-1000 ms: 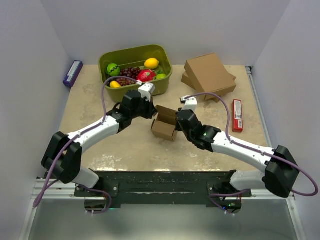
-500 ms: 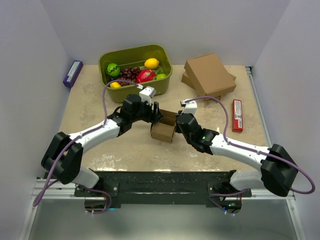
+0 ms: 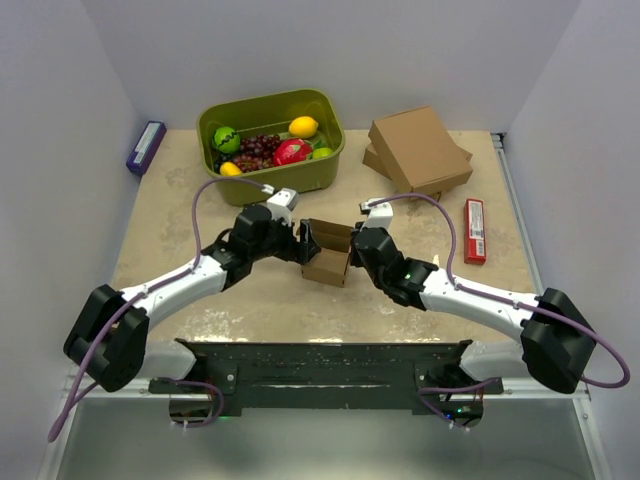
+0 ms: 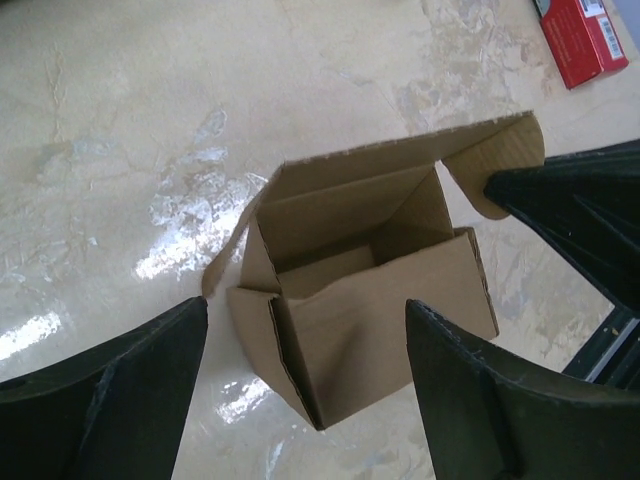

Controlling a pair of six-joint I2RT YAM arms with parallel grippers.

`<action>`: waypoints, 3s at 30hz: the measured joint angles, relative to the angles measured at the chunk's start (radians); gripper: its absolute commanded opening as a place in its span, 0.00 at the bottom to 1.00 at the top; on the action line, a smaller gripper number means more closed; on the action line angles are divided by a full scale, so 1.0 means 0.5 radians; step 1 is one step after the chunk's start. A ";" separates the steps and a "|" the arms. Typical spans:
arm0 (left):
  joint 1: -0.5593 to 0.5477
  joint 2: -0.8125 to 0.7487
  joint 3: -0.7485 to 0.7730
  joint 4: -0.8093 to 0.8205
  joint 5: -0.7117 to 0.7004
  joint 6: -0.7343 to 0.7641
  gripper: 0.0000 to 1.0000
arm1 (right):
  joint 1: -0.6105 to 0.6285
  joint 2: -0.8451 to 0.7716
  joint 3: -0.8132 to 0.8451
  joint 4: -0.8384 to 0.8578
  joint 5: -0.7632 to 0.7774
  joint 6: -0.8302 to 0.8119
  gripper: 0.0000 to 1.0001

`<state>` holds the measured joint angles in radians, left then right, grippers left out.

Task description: Fold the paper box

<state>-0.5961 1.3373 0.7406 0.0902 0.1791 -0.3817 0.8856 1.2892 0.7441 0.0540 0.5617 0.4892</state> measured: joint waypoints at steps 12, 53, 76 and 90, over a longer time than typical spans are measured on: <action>0.000 -0.027 -0.205 0.117 0.106 -0.126 0.56 | 0.000 -0.001 0.000 -0.004 -0.008 -0.002 0.09; 0.000 -0.046 -0.297 0.285 0.159 -0.107 0.49 | -0.703 1.052 1.305 -0.802 -1.322 -0.310 0.54; 0.000 -0.046 -0.297 0.282 0.158 -0.106 0.49 | -0.502 0.993 0.964 -0.805 -1.698 -0.381 0.54; 0.000 -0.045 -0.300 0.283 0.157 -0.105 0.40 | -0.595 0.420 0.867 -0.872 -1.298 -0.143 0.72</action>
<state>-0.5961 1.3148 0.5907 0.2317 0.2577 -0.4343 0.5880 1.4990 1.1774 -0.3820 -0.0872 0.4179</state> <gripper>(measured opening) 0.425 0.718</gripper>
